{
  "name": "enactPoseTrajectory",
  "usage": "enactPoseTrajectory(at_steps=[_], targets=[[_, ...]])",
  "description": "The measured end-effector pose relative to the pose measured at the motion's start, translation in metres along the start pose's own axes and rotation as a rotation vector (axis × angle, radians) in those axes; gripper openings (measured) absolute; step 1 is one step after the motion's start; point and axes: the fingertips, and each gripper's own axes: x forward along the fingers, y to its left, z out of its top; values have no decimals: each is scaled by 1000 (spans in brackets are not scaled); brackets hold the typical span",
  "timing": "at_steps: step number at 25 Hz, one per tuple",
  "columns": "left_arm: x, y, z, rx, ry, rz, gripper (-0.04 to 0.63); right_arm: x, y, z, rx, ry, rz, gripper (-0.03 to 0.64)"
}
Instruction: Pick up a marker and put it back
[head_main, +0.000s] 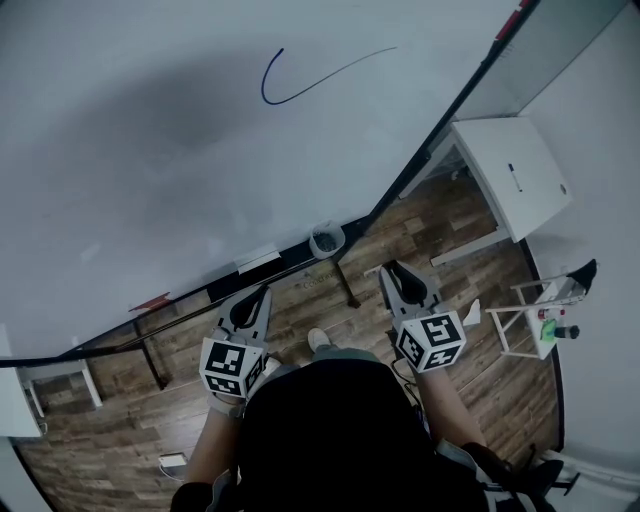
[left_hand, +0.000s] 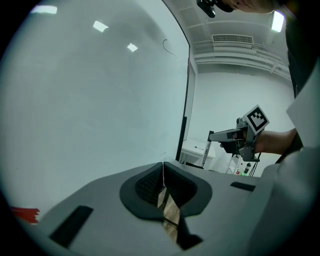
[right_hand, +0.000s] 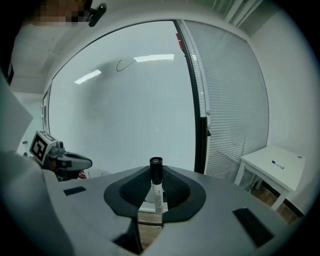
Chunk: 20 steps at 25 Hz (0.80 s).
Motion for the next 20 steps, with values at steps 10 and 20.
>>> enactPoseTrajectory(at_steps=[10, 20], targets=[[-16, 13, -6, -30, 11, 89, 21, 27, 11, 14, -23, -13, 82, 92], [-55, 31, -17, -100, 20, 277, 21, 70, 39, 36, -86, -36, 231, 92]])
